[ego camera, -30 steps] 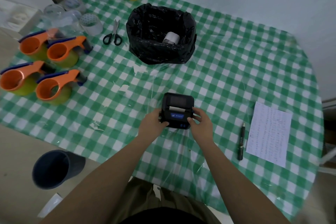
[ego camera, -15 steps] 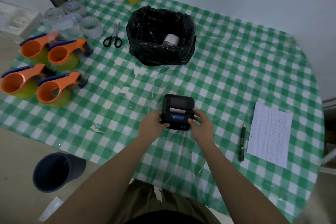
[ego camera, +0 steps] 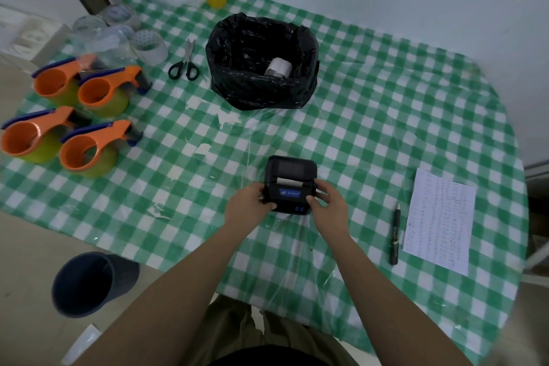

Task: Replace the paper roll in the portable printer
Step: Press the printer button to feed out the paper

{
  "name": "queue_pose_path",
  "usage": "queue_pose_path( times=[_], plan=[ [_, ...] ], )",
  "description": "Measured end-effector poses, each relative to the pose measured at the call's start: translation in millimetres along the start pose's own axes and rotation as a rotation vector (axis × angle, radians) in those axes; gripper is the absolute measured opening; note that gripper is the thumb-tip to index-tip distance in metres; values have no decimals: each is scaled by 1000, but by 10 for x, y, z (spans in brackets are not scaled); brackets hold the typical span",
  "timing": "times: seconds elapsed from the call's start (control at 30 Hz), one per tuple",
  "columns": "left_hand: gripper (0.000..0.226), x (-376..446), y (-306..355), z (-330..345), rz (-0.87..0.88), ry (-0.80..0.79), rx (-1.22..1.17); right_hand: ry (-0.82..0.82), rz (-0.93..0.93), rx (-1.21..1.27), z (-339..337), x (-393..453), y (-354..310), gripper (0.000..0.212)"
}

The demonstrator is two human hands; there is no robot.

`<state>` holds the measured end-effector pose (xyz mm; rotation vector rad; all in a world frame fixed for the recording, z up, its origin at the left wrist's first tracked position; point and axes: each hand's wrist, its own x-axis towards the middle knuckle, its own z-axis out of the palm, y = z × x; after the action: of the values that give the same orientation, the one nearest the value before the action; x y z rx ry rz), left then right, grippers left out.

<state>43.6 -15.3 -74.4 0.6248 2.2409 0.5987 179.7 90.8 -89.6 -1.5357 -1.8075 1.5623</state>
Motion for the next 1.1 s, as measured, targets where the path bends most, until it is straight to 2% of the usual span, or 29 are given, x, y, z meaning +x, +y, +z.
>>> queue_pose_path(
  times=[1.1],
  plan=[
    [45,-29,8,0,-15,1,20,12,-3,2,0,-24,0,40]
  ],
)
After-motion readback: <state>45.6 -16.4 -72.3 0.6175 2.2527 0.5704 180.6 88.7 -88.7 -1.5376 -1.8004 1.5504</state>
